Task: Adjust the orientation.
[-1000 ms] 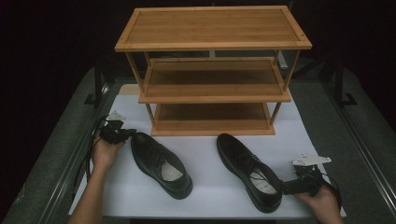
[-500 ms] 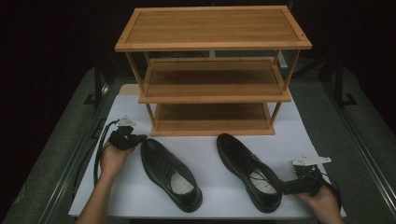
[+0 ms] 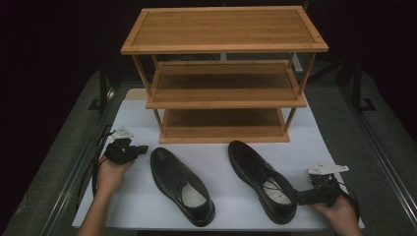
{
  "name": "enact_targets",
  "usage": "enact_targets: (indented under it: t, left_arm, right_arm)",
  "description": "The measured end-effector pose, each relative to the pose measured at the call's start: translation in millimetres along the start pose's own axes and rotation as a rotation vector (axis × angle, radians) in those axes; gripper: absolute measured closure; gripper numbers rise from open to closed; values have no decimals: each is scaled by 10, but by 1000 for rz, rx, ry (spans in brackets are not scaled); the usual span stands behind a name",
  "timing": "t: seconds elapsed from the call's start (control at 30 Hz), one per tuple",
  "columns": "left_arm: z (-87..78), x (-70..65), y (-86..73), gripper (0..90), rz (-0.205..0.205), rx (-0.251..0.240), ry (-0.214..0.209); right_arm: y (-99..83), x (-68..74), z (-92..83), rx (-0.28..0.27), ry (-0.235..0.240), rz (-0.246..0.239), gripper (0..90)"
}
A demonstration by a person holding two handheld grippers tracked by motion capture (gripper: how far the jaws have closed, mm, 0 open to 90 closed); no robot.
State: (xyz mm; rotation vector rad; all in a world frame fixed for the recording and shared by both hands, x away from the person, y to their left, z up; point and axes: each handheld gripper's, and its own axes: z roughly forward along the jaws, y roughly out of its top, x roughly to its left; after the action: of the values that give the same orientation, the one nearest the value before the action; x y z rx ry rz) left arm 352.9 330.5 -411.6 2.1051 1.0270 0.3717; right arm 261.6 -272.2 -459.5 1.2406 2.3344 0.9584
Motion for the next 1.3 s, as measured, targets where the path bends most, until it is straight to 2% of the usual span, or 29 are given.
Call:
enact_targets:
  t: [0.07, 0.1, 0.17, 0.2, 0.27, 0.3, 0.4, 0.43, 0.47, 0.57, 0.77, 1.03, 1.3]
  left_arm:
    - [-134, -73, -118, 900, -1, -8, -12]
    - [-134, -73, -118, 900, -1, -8, -12]
    - [-237, -183, -242, 900, 7, -7, -25]
    - [-237, -183, -242, 900, 7, -7, -25]
    - [-311, -313, -350, 900, 11, -13, -51]
    - [-311, -313, -350, 900, 11, -13, -51]
    - [-326, -484, -442, 900, 26, -9, -86]
    - [-303, -574, -476, 900, 45, 6, -99]
    - [-303, -574, -476, 900, 45, 6, -99]
    - [-236, -694, -504, 900, 71, 38, -129]
    - [-137, -743, -503, 900, 89, 68, -139]
    - [-111, -749, -485, 900, 98, 63, -129]
    - [4, -724, -374, 900, 113, 65, -126]
  right_arm:
    - [0, 1, 1, 0, 0, 1, 0]
    - [0, 1, 1, 0, 0, 1, 0]
    - [0, 1, 1, 0, 0, 0, 0]
    - [0, 1, 1, 0, 0, 0, 0]
    - [1, 1, 1, 0, 0, 0, 0]
    - [1, 1, 1, 0, 0, 0, 0]
    - [1, 2, 1, 1, -1, 1, 0]
    - [1, 2, 1, 1, -1, 1, 0]
    - [1, 2, 1, 1, -1, 1, 0]
    - [1, 2, 1, 1, -1, 1, 0]
    - [0, 1, 0, 1, 0, 1, 0]
    - [2, 1, 1, 2, -1, 2, 0]
    - [2, 1, 1, 2, -1, 2, 0]
